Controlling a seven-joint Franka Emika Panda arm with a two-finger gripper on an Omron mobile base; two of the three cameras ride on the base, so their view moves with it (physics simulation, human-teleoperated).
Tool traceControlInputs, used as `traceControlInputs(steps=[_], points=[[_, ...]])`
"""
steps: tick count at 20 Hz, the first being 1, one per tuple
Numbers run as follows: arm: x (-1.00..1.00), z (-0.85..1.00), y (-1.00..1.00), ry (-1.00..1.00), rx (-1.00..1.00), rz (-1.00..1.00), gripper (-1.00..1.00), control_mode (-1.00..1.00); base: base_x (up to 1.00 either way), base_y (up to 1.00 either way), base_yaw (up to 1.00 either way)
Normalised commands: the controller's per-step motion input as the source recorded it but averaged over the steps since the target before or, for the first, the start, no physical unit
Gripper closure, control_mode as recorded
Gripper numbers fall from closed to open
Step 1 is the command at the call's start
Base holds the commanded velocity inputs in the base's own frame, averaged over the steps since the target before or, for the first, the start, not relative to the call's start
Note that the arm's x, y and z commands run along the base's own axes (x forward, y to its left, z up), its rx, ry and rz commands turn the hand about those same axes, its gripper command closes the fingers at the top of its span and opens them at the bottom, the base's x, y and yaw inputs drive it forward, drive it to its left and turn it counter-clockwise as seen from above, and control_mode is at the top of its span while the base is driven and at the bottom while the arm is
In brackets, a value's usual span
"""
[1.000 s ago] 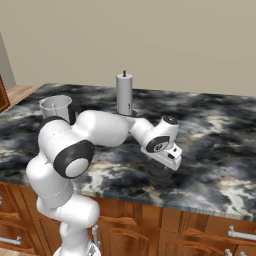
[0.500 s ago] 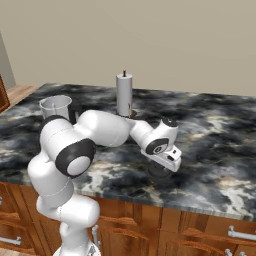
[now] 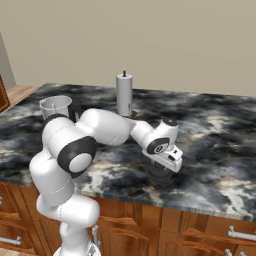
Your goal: Close the lid blender by securely placing the lid on top.
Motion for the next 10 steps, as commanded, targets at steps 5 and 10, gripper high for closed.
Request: traceControlInputs(steps=[5,10], points=[[0.00,-0.25,0.12,0.05,0.00,0.03,1.00,-1.00,0.00,0.00,0.00],[0.00,0.09,0.15,0.02,0.00,0.05,1.00,-1.00,0.00,0.00,0.00]])
